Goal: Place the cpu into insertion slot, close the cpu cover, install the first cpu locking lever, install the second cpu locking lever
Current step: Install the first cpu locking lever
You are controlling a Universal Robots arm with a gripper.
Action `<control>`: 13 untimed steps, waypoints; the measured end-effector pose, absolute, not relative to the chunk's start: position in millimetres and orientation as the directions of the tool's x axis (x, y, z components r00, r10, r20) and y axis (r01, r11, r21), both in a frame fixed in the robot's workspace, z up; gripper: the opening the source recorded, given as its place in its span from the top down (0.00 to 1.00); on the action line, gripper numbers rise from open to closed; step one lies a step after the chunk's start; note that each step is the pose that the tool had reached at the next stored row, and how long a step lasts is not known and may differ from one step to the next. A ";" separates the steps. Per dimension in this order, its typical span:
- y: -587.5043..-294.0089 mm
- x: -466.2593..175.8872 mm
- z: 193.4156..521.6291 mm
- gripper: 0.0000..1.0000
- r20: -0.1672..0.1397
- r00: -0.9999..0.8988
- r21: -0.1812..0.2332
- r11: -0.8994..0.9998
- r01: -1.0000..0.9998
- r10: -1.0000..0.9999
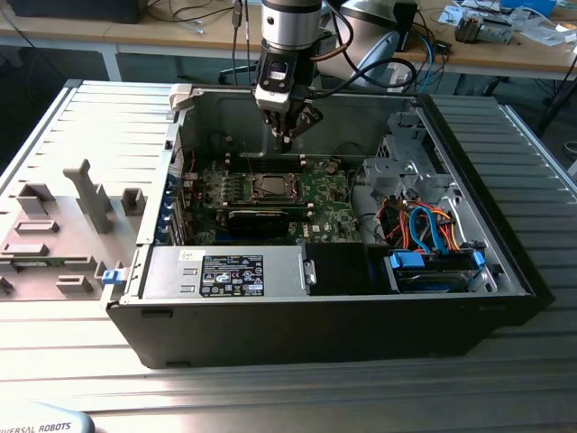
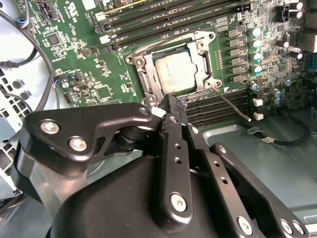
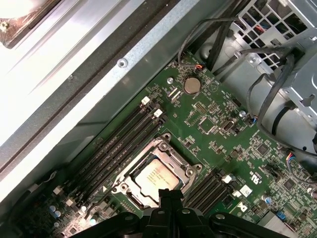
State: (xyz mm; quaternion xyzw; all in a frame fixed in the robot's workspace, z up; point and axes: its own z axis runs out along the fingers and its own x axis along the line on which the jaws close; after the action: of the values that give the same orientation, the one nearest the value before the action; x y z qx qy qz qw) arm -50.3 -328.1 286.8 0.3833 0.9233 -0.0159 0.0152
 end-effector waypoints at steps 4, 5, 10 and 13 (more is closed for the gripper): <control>-328.1 -50.3 286.9 0.89 -0.040 -0.708 -0.018 0.708 0.706 0.705; -328.1 -50.2 286.8 0.89 -0.040 -0.709 -0.018 0.709 0.705 0.704; -328.1 -50.3 286.9 0.89 -0.040 -0.713 -0.018 0.713 0.701 0.700; -328.1 -50.3 286.8 0.89 -0.040 -0.716 -0.018 0.716 0.698 0.697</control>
State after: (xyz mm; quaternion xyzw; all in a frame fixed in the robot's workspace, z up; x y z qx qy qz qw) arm -50.3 -328.1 286.8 0.3768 0.9260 -0.0158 0.0153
